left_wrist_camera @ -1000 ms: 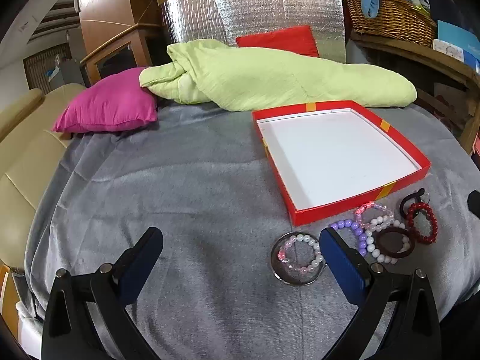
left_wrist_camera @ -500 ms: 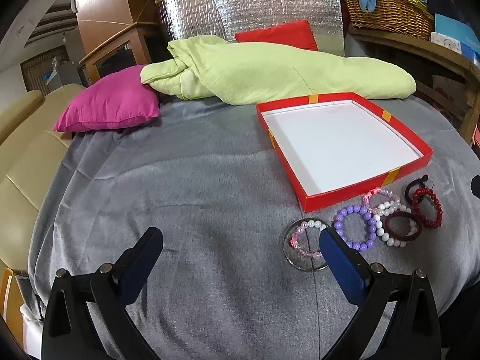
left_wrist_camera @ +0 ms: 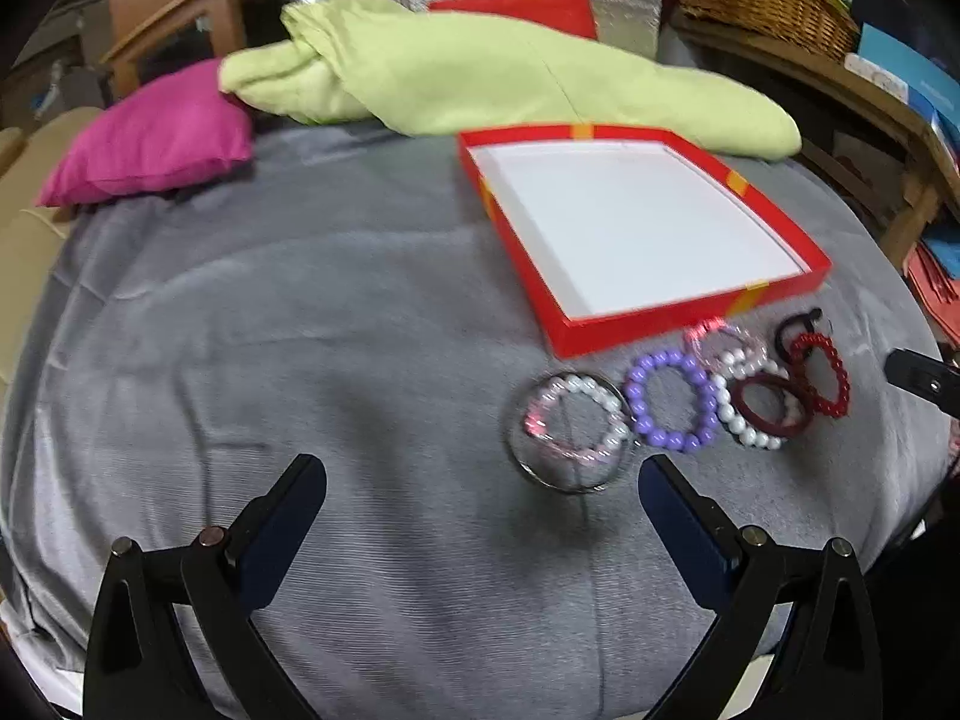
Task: Organize jewelry
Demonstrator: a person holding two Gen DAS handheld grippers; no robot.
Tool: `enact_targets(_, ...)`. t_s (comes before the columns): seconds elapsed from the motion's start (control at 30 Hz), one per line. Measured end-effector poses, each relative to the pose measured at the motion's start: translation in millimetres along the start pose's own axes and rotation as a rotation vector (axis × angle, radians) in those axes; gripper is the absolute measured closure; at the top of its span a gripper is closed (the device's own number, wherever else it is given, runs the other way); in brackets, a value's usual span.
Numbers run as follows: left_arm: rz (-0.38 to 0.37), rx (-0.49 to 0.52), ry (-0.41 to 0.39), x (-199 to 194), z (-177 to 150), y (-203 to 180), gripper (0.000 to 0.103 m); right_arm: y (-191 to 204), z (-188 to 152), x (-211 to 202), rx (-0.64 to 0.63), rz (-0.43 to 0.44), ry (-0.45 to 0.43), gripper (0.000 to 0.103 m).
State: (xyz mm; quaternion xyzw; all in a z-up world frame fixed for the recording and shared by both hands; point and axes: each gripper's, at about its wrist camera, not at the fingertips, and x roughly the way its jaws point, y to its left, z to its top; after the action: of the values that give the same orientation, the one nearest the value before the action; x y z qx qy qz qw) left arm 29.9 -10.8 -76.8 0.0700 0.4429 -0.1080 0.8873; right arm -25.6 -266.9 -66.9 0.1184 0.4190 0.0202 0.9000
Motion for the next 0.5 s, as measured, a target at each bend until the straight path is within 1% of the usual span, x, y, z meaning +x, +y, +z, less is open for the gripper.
enact_targets(0.07, -0.019, -0.007, 0.034, 8, 0, -1, 0.0, -1, 1, 7, 0.018, 0.016, 0.032, 0.045)
enact_targets(0.13, -0.025, -0.014, 0.05, 13, 1, -1, 0.0, -5, 3, 15, 0.048, 0.035, 0.062, 0.049)
enact_targets(0.23, -0.03, 0.004, 0.06, 19, 2, -6, 0.0, -12, 8, 23, 0.097, 0.049, 0.094, 0.05)
enact_targets(0.27, -0.021, 0.014, 0.061, 21, 2, -8, 0.0, -15, 10, 25, 0.108, 0.047, 0.098, 0.054)
enact_targets(0.33, -0.013, 0.031, 0.07, 25, 2, -12, 0.0, -18, 13, 29, 0.121, 0.041, 0.107, 0.057)
enact_targets(0.43, -0.006, 0.043, 0.085, 33, 4, -15, 0.0, -18, 18, 37, 0.118, 0.034, 0.125, 0.066)
enact_targets(0.5, 0.0, 0.058, 0.096, 38, 4, -18, 0.0, -16, 21, 45, 0.107, 0.015, 0.142, 0.067)
